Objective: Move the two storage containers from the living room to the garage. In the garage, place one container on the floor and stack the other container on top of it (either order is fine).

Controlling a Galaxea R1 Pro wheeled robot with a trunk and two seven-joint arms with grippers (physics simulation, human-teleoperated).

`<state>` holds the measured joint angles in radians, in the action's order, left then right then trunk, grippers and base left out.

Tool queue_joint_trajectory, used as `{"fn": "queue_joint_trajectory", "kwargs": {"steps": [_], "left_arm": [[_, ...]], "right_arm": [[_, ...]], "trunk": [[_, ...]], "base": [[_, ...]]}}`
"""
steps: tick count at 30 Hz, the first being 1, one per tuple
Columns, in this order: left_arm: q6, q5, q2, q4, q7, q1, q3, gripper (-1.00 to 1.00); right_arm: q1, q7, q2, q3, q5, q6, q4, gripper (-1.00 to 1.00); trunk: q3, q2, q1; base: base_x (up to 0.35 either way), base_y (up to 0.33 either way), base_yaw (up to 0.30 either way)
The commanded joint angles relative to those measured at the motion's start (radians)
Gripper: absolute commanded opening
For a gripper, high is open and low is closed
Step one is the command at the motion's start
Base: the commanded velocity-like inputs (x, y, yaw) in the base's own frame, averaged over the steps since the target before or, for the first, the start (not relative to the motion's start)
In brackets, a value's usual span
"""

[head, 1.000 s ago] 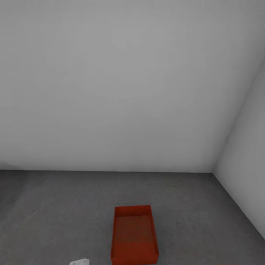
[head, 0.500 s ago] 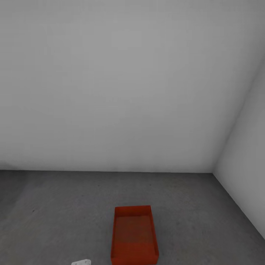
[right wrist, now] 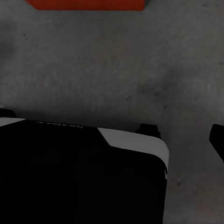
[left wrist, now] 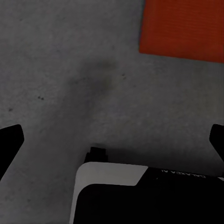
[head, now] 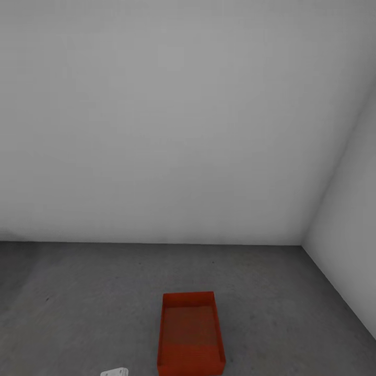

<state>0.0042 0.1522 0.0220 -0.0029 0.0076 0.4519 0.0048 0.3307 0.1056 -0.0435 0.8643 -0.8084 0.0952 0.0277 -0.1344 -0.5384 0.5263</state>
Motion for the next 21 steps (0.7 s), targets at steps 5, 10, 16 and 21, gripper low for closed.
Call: {"fn": "queue_joint_trajectory", "kwargs": {"steps": [5, 10, 16, 21], "left_arm": [[0.001, 0.007, 0.001, 0.000, -0.008, 0.001, 0.000, 1.00], [0.002, 0.007, 0.003, 0.000, -0.032, 0.001, 0.000, 1.00], [0.002, 0.007, 0.005, 0.000, -0.047, 0.001, 0.000, 1.00], [0.004, 0.006, 0.004, 0.000, -0.051, 0.001, 0.000, 1.00]], "right_arm": [[0.001, 0.017, 0.000, 0.007, -0.011, 0.004, 0.003, 1.00], [0.001, 0.020, 0.001, 0.007, -0.012, 0.006, 0.004, 1.00], [0.001, 0.020, 0.001, 0.007, -0.011, 0.006, 0.003, 1.00], [0.001, 0.020, 0.001, 0.007, -0.011, 0.006, 0.004, 1.00]], "trunk": [[-0.002, -0.002, 0.000], [-0.002, -0.002, 0.000], [-0.002, -0.002, 0.000], [-0.002, -0.002, 0.000]], "base": [[0.000, 0.000, 0.000], [0.000, 0.000, 0.000], [0.000, 0.000, 0.000], [0.000, 0.000, 0.000]]}}
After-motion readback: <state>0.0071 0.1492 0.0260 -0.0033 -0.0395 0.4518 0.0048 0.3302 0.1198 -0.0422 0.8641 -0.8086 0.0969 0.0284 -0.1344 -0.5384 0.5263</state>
